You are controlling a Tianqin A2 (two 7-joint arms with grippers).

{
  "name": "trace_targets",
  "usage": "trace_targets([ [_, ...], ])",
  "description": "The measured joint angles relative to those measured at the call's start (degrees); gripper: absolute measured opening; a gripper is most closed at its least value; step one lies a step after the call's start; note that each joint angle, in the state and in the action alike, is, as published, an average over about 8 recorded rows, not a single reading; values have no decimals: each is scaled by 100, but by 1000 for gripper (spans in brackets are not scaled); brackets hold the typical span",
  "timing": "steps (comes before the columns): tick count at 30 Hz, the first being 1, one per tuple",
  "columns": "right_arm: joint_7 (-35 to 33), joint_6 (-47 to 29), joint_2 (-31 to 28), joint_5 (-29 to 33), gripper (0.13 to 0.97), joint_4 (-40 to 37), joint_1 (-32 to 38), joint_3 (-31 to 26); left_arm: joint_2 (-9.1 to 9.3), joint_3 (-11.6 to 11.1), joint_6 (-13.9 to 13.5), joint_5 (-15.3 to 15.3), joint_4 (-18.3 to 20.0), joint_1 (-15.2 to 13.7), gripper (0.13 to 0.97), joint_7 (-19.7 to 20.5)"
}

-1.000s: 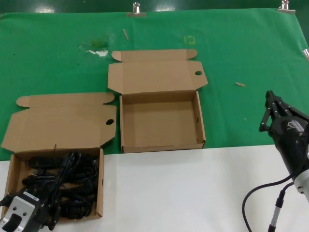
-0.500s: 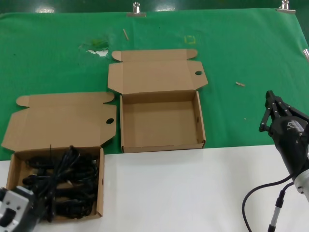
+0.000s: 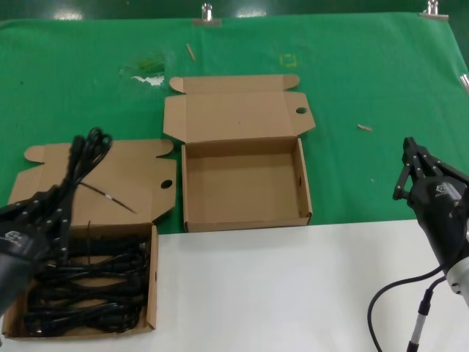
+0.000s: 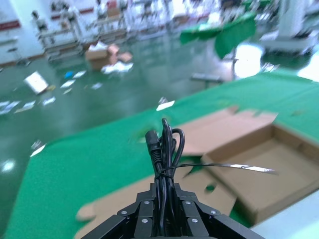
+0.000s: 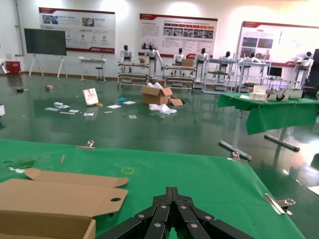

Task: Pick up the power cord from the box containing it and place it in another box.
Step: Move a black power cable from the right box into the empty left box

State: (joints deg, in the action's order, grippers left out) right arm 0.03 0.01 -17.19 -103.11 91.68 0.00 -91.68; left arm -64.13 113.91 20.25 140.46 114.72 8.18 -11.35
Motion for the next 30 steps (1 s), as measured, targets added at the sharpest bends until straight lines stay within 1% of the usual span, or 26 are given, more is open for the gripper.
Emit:
trace_targets([
  [2,0,0,0,0,138,0,0,0,40,-247,-203,-174,146,173,200,95],
  [3,0,0,0,0,138,0,0,0,75,-321,-304,-250,191,226,200,112],
  [4,0,0,0,0,138,0,0,0,125,-349,-391,-303,224,242,200,96],
  [6,0,0,0,0,138,0,0,0,298,-273,-514,-347,235,152,199,-44],
  [7,0,0,0,0,138,0,0,0,429,-161,-543,-331,202,40,199,-163],
  [8,0,0,0,0,138,0,0,0,582,-14,-549,-292,147,-107,199,-322],
  [10,0,0,0,0,138,0,0,0,969,371,-498,-149,-47,-507,198,-726],
  [11,0,0,0,0,138,0,0,0,1205,595,-441,-38,-188,-755,198,-977],
  [13,0,0,0,0,138,0,0,0,1735,1032,-302,208,-554,-1289,198,-1502],
  [15,0,0,0,0,138,0,0,0,2268,1442,-108,500,-998,-1828,198,-2044],
  [17,0,0,0,0,138,0,0,0,2749,1827,131,804,-1458,-2352,197,-2521],
  [18,0,0,0,0,138,0,0,0,2973,2036,266,954,-1695,-2623,197,-2722],
  [20,0,0,0,0,138,0,0,0,3324,2445,533,1206,-2116,-3117,197,-3000],
  [22,0,0,0,0,138,0,0,0,3579,2883,795,1402,-2494,-3575,196,-3141],
  [25,0,0,0,0,138,0,0,0,3811,3474,1110,1567,-2914,-4124,196,-3150],
  [27,0,0,0,0,138,0,0,0,3920,3779,1270,1628,-3127,-4391,196,-3136],
  [30,0,0,0,0,138,0,0,0,4047,4060,1433,1678,-3349,-4642,196,-3162],
])
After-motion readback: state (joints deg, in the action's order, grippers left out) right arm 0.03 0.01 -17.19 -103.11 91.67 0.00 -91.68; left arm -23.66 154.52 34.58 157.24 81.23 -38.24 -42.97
